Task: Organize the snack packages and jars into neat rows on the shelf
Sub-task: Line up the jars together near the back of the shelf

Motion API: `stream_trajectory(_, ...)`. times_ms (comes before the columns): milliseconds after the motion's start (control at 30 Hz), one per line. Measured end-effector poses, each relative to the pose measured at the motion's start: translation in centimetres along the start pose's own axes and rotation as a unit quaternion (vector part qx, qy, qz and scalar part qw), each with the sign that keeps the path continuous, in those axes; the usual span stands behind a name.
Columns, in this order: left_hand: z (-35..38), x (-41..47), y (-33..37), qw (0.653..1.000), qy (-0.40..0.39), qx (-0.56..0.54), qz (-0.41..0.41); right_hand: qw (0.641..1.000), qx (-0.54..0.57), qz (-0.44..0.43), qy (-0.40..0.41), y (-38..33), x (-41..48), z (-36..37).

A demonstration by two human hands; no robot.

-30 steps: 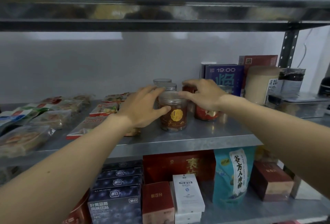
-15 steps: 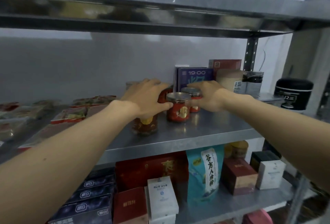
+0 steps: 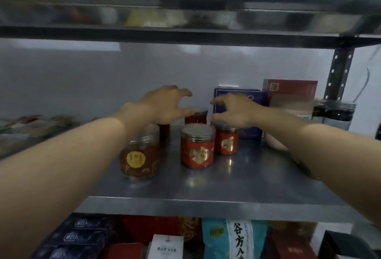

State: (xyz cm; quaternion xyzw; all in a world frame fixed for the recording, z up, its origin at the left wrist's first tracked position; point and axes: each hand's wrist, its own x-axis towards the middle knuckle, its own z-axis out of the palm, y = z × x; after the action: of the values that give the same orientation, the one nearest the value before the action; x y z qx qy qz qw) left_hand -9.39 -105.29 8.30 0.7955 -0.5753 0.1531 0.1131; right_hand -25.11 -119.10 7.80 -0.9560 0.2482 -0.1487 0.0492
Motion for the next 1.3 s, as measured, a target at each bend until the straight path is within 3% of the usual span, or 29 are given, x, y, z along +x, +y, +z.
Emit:
stream_trajectory(167, -0.2, 4.3, -1.8, 0.998, -0.045, -0.034, -0.025, 1.0, 0.023, -0.012, -0.011, 0.0, 4.8, -0.1)
stream_trajectory(367, 1.5, 9.1, -3.2, 0.994, -0.072, -0.083, 0.008, 0.998, 0.008, 0.009, -0.062, 0.2, 10.0, 1.4)
stream_trajectory(733, 5.9, 15.2, -4.6, 0.98, -0.172, 0.03, 0.098, 0.985, -0.087, 0.034, -0.146, 1.2, 15.4, 4.9)
stream_trajectory(1000, 6.1, 15.8, -5.8, 0.972, -0.194, 0.028, 0.13, 0.988, -0.096, -0.003, -0.123, 1.2, 16.2, 5.0)
stream_trajectory(1300, 7.0, 15.7, -6.1, 0.978, -0.163, 0.001, 0.133, 0.983, -0.119, 0.007, -0.141, 0.9, 16.5, 5.1)
